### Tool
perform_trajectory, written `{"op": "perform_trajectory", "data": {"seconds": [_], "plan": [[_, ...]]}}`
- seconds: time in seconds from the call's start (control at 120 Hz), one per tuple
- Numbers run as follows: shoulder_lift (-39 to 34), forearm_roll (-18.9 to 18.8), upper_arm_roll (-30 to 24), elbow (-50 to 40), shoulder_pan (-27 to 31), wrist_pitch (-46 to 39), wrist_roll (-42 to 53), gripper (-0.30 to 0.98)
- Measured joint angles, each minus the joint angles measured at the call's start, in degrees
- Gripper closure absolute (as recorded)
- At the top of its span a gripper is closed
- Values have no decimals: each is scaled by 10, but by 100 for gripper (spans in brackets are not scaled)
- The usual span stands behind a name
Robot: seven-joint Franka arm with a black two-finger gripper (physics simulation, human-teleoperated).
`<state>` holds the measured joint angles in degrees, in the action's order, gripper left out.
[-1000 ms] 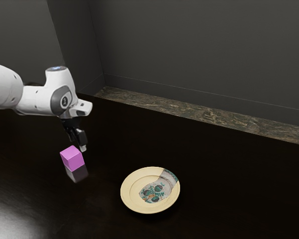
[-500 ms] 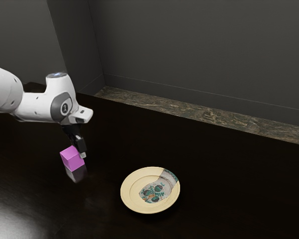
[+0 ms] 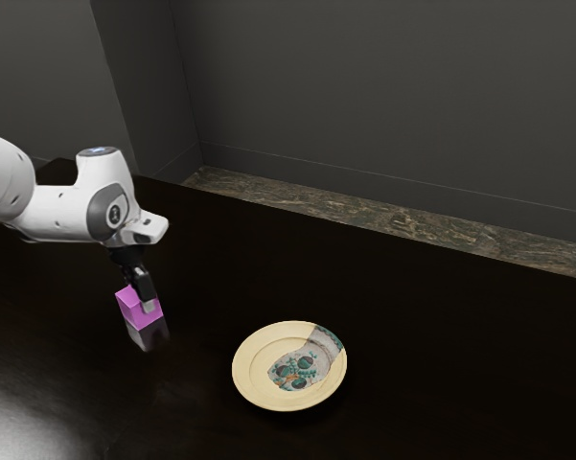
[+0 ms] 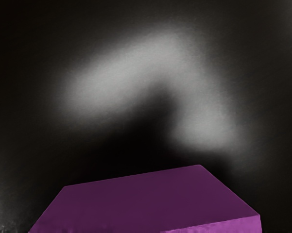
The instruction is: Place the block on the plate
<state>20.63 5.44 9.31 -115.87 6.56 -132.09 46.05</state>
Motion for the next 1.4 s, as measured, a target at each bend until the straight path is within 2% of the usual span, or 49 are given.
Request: {"op": "perform_trajectory", "data": {"seconds": [0.408,0.783,1.175,1.275,1.4], "plan": [[1,0,4,-1,-1,-2,-43,0],[5,-4,5,-2,-2,-5,-69,23],[0,-11,9,2,-9,-11,-87,29],[-16,-12,10,8,-35,-9,-89,29],[-45,-10,10,10,-125,-5,-96,30]]}}
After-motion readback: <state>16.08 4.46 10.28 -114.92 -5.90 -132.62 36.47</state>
